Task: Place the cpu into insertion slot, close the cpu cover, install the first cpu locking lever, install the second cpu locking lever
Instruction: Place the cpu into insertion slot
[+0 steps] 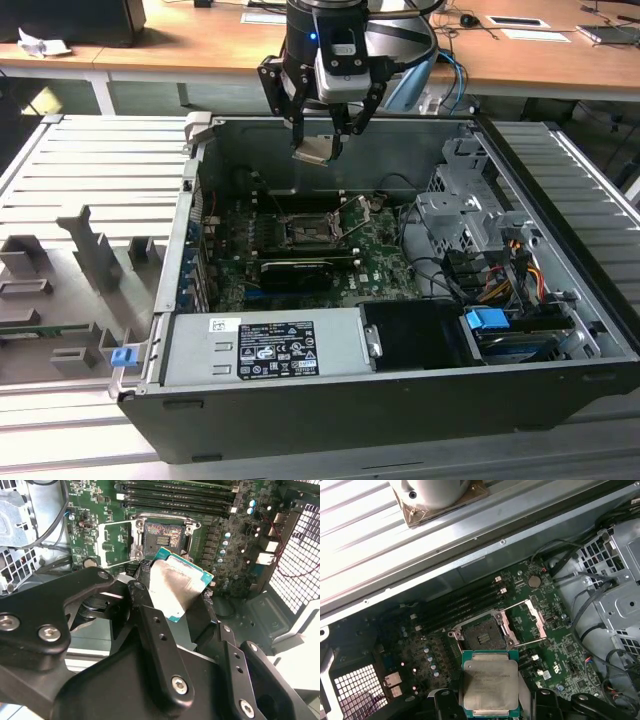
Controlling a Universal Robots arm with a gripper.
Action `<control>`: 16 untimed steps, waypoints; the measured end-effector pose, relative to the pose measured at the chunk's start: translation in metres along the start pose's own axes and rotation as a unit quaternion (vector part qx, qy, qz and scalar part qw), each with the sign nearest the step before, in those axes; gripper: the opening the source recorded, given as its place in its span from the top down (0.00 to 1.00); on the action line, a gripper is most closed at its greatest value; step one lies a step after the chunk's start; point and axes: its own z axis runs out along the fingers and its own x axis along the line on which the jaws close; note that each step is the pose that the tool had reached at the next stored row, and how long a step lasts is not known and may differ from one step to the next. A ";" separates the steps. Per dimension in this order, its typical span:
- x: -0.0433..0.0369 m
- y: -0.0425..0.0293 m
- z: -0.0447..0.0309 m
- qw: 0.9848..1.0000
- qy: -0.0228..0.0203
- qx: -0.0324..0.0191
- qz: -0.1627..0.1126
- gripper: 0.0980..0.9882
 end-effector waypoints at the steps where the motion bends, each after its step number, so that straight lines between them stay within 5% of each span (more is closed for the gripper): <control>1: 0.0000 0.0000 0.0000 1.000 0.000 0.000 0.001 0.52; 16: 0.0000 0.0000 0.0000 1.000 -0.001 0.000 0.013 0.52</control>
